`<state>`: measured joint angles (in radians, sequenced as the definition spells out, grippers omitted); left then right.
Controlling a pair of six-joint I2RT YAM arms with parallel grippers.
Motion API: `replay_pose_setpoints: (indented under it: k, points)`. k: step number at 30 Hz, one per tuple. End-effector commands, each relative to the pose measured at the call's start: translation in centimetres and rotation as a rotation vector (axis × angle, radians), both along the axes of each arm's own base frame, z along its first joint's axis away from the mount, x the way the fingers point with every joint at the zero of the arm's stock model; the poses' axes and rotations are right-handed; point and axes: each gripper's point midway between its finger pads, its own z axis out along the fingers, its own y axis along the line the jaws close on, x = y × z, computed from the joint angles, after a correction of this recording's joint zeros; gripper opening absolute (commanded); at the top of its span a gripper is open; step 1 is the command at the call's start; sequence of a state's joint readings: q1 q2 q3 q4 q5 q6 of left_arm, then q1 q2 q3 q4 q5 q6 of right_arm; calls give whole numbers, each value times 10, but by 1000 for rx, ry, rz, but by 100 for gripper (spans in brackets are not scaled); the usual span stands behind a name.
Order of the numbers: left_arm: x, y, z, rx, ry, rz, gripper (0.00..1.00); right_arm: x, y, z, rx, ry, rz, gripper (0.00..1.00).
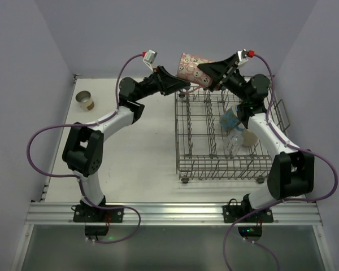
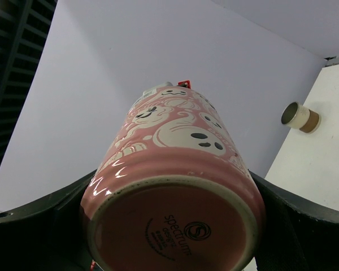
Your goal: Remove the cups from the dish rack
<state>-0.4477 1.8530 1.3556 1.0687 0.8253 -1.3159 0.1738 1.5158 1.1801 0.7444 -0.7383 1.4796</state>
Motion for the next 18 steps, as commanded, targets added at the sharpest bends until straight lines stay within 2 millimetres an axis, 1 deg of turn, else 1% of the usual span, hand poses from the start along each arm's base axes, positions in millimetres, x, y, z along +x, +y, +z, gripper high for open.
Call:
replay_pose_setpoints:
  k: [1, 4, 6, 7, 8, 13, 14, 15, 16, 17, 18]
  points:
    - [-11, -3, 29, -49, -73, -10, 43, -22, 2, 46, 23, -166, -2, 0]
    - [-12, -4, 30, -49, -73, -15, 36, -22, 3, 46, 25, -164, -5, 0]
    - [-12, -3, 31, -52, -66, -20, 25, -22, 5, 45, 25, -166, -4, 0]
    - [-14, -3, 32, -55, -65, -22, 17, -22, 5, 44, 27, -163, -5, 0]
    - [-15, -2, 34, -65, -66, -26, 0, -23, 6, 45, 29, -170, -2, 0]
    - [-19, 3, 38, -88, -69, -5, 0, -25, 9, 42, 15, -168, 11, 0]
    - [-18, 5, 39, -88, -69, 8, 0, -26, 9, 41, 8, -165, 16, 8]
    - [-20, 8, 45, -86, -79, 21, 0, -27, 10, 39, -2, -164, 23, 19]
    - [-18, 8, 43, -67, -102, 45, 0, -28, 10, 38, -10, -162, 21, 31]
    - [-14, 7, 38, -36, -77, 62, 0, -28, 10, 34, -29, -165, 9, 57]
    - [-15, 10, 43, -26, -87, 81, 0, -27, 9, 30, -42, -159, -2, 67]
